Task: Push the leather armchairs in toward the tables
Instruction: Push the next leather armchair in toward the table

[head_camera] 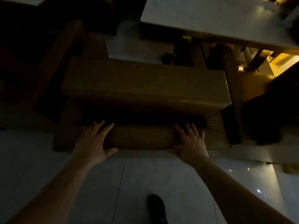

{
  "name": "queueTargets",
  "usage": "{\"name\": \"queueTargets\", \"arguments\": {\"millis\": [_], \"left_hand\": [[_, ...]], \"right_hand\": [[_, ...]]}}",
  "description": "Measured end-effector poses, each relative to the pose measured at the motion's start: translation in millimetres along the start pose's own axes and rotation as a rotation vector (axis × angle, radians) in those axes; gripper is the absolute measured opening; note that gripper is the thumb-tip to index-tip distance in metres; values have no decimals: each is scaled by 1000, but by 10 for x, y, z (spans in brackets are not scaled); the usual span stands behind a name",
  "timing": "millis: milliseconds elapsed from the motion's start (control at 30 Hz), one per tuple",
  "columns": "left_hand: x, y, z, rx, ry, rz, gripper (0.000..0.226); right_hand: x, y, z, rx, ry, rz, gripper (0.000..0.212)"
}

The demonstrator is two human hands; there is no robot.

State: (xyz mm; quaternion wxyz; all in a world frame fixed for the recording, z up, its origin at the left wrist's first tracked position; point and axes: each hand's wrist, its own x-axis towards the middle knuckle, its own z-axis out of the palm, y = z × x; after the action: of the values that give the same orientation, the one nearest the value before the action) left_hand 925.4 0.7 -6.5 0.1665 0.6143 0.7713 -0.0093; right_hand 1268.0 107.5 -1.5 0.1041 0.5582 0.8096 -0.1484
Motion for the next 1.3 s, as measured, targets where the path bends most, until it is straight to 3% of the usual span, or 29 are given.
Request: {"name": "queueTargets", "arguments": {"millis": [133,433,867,1300], "left_hand": [[43,-149,89,11,96,104,90],[110,-288,110,-30,87,204,87],[915,-946,-257,-31,72,224,90],[1664,-865,-424,-72,91,240,90]], "right_hand": [[-27,-70,78,-6,41,42,106],[-73,-261,126,-94,64,105,104],[497,-890,86,2,103,134,100],[1261,-766,-199,-8,54,174,101]]}}
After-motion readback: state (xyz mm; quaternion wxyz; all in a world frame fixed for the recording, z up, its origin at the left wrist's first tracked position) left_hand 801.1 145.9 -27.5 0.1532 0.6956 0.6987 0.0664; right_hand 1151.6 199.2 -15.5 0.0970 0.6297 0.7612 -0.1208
